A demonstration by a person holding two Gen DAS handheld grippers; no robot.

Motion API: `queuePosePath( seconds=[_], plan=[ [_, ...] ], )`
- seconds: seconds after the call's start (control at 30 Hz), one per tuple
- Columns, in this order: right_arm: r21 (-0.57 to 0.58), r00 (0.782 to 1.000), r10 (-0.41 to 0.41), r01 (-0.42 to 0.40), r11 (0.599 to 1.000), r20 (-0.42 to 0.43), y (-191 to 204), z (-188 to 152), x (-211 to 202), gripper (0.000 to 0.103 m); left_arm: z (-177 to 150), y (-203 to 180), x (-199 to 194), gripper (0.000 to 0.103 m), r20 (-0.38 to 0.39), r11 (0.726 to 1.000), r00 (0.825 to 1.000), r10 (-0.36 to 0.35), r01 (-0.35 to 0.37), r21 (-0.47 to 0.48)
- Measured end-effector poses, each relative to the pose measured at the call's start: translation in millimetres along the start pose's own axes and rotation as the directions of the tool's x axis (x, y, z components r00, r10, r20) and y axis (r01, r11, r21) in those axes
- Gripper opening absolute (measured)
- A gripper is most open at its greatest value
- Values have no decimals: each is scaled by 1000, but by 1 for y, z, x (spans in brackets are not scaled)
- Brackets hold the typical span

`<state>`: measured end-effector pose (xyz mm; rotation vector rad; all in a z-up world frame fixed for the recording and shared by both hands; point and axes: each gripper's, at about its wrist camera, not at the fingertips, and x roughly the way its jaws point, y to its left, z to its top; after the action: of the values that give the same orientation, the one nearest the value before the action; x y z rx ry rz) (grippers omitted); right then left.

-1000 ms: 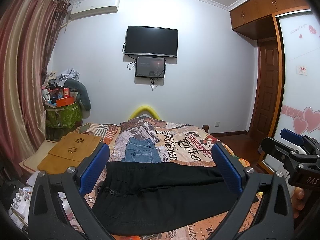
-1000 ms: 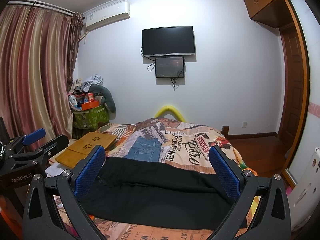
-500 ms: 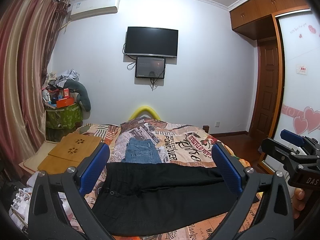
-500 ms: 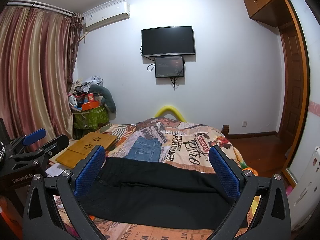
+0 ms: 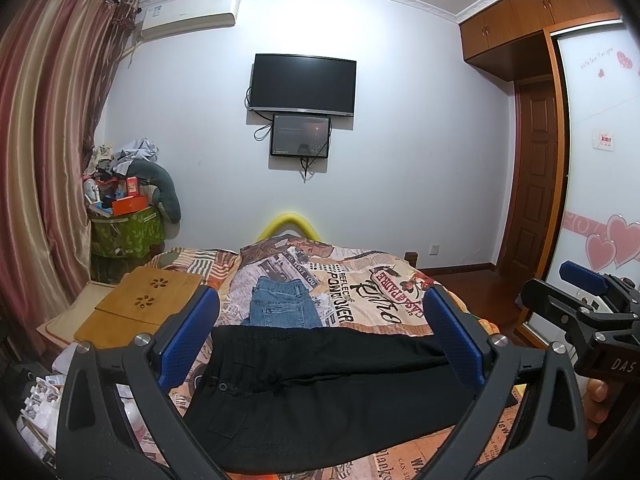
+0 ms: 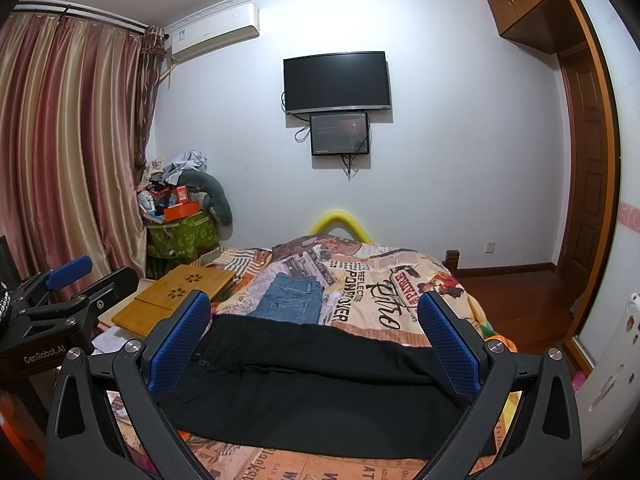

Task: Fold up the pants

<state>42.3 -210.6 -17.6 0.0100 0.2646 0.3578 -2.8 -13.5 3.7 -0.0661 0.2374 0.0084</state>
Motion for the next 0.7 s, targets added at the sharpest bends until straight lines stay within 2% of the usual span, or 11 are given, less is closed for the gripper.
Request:
queuePosePath(
  seconds=[0.53, 0.7],
  plan=[
    [6, 1000, 4, -4, 1000, -9, 0, -4, 4, 103, -2, 0, 2, 103, -2, 1000, 1000, 2, -2, -2],
    [7, 1000, 3, -3, 1000, -25, -2, -6, 13, 103, -3, 2, 15, 103, -27, 1000, 1000, 6, -6, -1]
  ],
)
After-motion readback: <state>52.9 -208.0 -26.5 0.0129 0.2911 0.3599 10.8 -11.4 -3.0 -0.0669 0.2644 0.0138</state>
